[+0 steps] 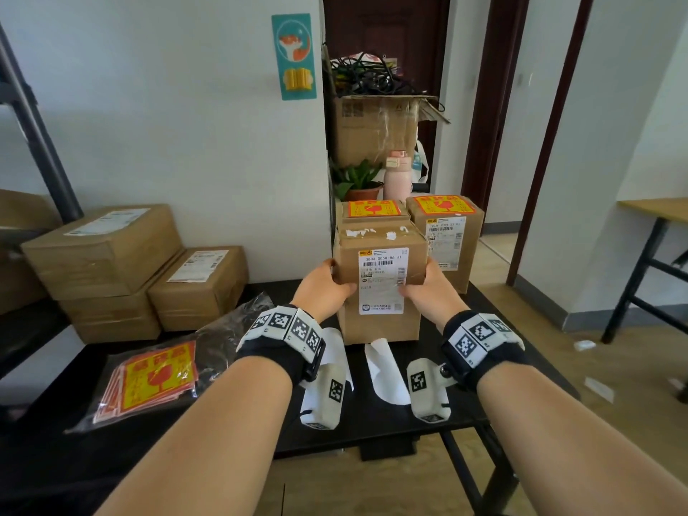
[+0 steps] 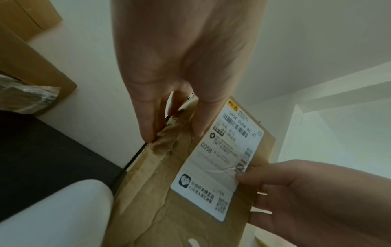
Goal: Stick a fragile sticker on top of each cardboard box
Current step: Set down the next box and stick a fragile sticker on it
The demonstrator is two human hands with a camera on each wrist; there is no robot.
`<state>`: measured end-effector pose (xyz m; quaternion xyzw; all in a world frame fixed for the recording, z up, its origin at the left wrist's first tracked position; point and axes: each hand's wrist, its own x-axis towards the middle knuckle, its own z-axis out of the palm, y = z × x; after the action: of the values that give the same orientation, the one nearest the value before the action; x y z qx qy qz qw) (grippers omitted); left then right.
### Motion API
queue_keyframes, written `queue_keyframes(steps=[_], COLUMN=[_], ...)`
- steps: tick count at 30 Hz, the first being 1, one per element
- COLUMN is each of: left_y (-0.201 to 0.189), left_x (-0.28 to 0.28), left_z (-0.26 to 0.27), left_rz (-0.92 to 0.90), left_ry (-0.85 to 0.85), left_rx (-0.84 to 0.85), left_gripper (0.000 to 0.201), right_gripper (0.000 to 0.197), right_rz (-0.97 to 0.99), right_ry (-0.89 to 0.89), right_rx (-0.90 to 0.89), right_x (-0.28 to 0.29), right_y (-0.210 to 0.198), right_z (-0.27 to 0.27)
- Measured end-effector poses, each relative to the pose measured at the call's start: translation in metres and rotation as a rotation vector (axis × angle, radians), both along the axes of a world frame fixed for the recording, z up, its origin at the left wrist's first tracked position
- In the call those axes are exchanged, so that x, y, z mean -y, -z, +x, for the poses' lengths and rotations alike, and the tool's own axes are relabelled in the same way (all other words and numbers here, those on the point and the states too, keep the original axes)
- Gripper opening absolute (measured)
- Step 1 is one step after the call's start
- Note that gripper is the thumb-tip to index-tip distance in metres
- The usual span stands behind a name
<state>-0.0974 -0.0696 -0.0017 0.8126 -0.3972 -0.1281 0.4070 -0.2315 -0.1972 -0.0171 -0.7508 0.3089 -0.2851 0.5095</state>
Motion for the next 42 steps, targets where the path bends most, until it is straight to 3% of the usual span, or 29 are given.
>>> queue_keyframes(steps=[6,9,13,19,24,32,42], left_y=[-0.004,-0.011,-0.019,-0.023,-0.007,0.019,0.025], left_x=[0.000,-0.002,-0.010,-0.055,-0.103,-0.166,-0.153], left_z=[0.000,0.000,0.009,0.036,0.069,0.106,0.109], left_rz=[0.005,-0.008,-0.026,-0.028,-0.003,0.050,0.047], left_ry=[-0.009,-0.034,-0.101,-0.199,-0.320,-0.441,-0.432], left_rx=[-0.008,0.010,0.016,0.087,0.078,-0.028,0.025], left_gripper=[0.052,0.054,0.068,0.048,0.040,0.036,0.038], right_gripper=[0.080,0.093,0.078,0.052,0.039,0.038,0.036], right_rz=[-0.004,-0.126,-0.345,-0.577,-0.518,-0.656,-0.517], right_ry=[0.088,0.146,0.179,0.095,-0.033,-0.047,-0.021], right_rx=[0.062,0.106,0.197,0.199,0.124,0.022,-0.029], right_x=[0.003,-0.002,-0.020,-0.069,-0.105,-0.141,-0.123], right_y=[-0.006,-0.017,-0.042,-0.061,-0.044,-0.027,-0.025], right_z=[0.006,0.009,0.014,0.030,0.062,0.104,0.099])
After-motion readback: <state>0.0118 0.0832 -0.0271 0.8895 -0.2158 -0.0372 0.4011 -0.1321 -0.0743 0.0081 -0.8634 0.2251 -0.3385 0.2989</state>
